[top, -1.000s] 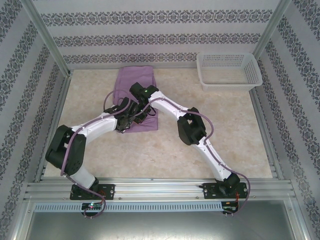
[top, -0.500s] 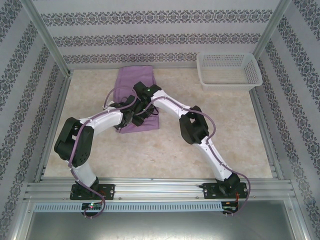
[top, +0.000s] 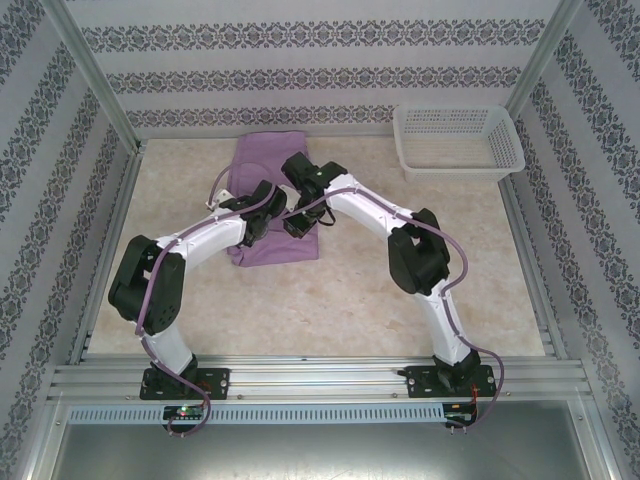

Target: Roll up the long pants

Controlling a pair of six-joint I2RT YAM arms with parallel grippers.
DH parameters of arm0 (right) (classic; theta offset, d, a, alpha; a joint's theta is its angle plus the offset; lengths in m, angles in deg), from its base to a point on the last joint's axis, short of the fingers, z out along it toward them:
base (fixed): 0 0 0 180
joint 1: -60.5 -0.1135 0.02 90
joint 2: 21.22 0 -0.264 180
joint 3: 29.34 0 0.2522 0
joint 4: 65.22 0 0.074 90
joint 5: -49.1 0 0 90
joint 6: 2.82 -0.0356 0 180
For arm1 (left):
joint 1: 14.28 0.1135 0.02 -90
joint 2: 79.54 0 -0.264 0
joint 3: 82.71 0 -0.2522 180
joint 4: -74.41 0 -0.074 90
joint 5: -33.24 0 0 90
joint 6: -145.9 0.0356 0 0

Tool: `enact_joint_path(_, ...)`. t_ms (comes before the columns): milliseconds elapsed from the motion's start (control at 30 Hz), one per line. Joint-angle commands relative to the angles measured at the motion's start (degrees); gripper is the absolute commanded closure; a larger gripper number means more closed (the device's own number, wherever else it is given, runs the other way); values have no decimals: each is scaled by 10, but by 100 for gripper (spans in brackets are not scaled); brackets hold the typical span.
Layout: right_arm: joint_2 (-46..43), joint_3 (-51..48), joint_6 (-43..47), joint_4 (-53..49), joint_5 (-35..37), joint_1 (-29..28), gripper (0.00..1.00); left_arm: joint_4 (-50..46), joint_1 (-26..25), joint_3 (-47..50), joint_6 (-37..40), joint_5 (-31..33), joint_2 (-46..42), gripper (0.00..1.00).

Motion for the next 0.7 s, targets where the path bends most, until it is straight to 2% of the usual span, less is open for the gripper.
enact_joint_path(0,-119,-32,-31,51,-36,11,100,-61,65,22,11,17,22,100)
enact_joint_path(100,-153,-104,-28,89,-8,-24,100,-47,103,21,27,-4,1,100)
enact_joint_path(233,-162,-160,6,96,88,-76,100,3,139,28,89,-90,-45,100)
enact_joint_path(333,-154,-168,-6,97,89,-67,100,24,137,30,123,-184,-66,100)
enact_joint_path(433,-147,-162,-18,105,69,-48,100,74,124,53,122,-269,-86,100)
enact_joint_path(667,-94,-114,-34,97,35,-17,100,103,61,52,75,-346,-128,100)
